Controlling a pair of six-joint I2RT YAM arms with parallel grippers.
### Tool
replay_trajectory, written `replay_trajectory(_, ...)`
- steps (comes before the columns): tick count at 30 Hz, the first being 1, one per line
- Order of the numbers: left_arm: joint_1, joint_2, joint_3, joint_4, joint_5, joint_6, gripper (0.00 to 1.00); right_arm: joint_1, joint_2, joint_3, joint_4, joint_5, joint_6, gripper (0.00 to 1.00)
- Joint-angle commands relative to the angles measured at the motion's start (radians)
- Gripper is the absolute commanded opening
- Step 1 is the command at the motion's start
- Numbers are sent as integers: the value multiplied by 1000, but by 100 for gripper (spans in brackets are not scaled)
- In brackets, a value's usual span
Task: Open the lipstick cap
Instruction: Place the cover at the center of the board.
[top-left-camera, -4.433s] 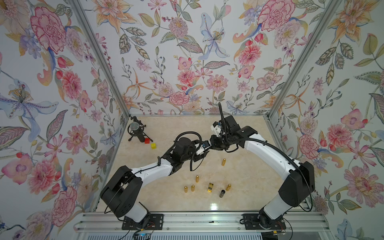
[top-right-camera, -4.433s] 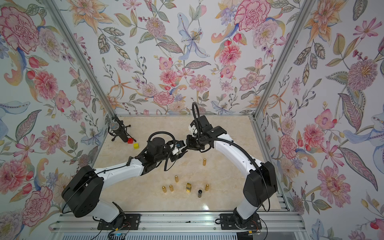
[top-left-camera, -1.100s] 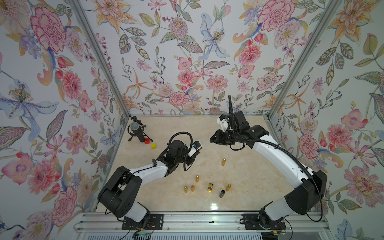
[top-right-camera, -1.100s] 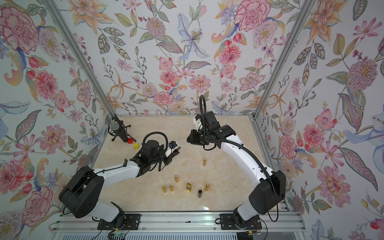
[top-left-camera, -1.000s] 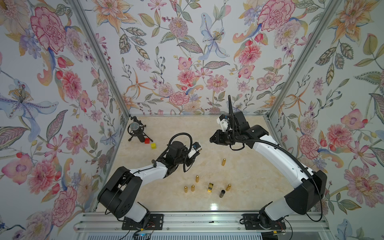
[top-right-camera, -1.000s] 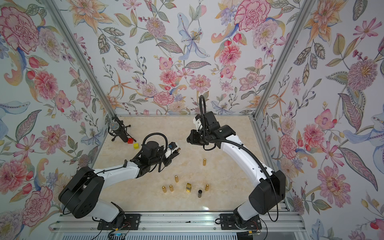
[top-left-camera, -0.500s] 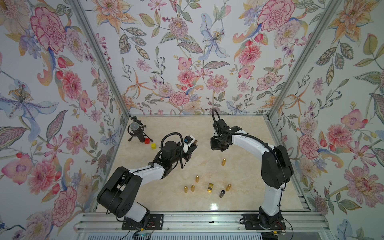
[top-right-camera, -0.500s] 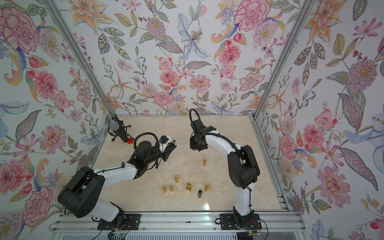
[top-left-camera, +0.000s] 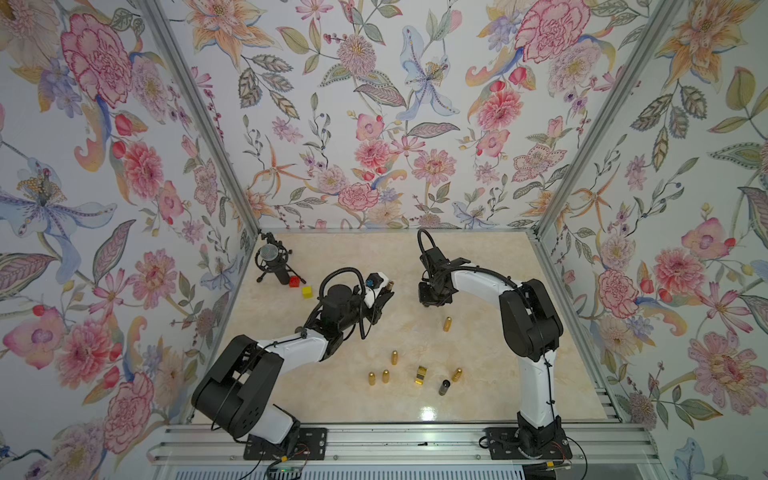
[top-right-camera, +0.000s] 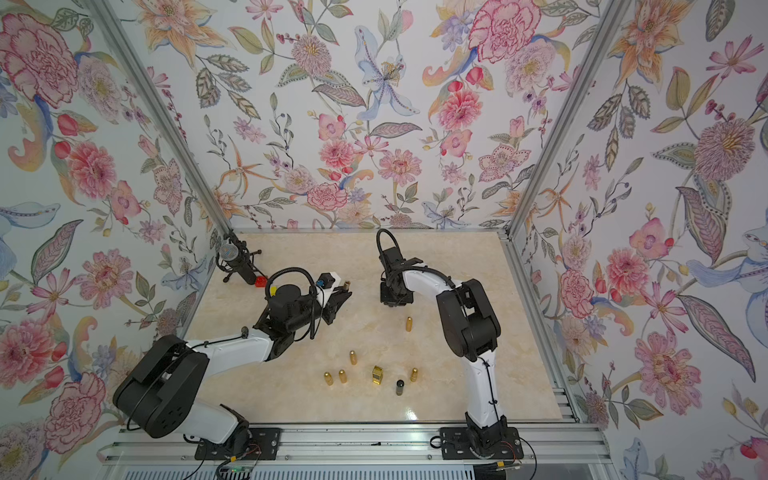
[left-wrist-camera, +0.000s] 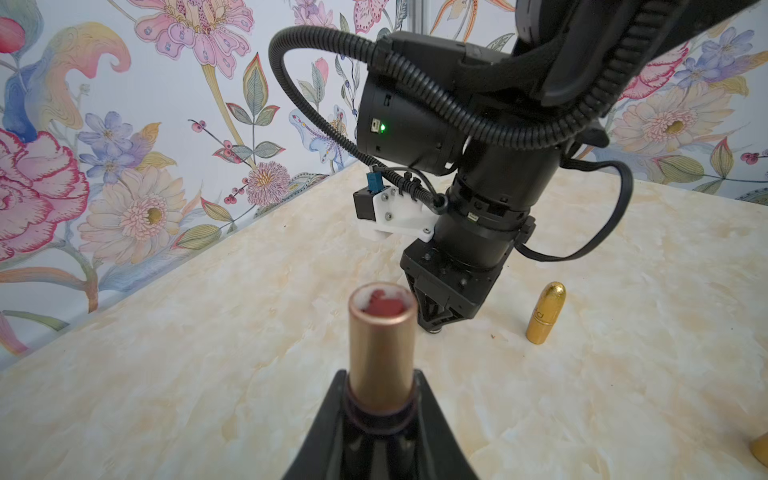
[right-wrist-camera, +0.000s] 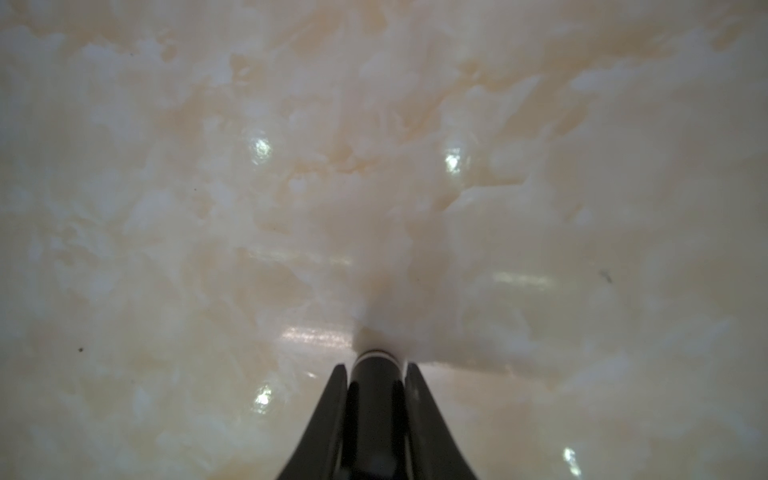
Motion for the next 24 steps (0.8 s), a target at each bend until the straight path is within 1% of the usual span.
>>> replay_trajectory(1,1,-17,-12,27,4,-16,0,9,12,12,0,39,-17,17)
replay_trajectory(3,2,-19,-13,27,4,-15,0,13,7,8,0,40,-17,26)
replay_trajectory(5,1,-19,-13,27,6,-16,0,13,8,8,-1,35,-16,32)
replay_trajectory(8,0,-22,-12,23,6,-14,0,11,-1,10,-3,37,-17,34)
replay_trajectory(10,1,-28,-15,21,5,-12,0,13,-16,9,-6,43,-21,37)
replay_trajectory(13,1,-35,-23,25,3,-12,0,15,-59,12,-24,44,-28,38)
replay_trajectory(18,0,-36,-28,47,7,-16,0,17,-218,-8,-43,-20,-38,40)
replay_trajectory(23,1,-15,2,60,27,-34,0,41,-390,-18,-42,-121,-99,43)
replay_trajectory(24,1,-10,4,78,40,-45,0,53,-421,-20,-40,-142,-117,45)
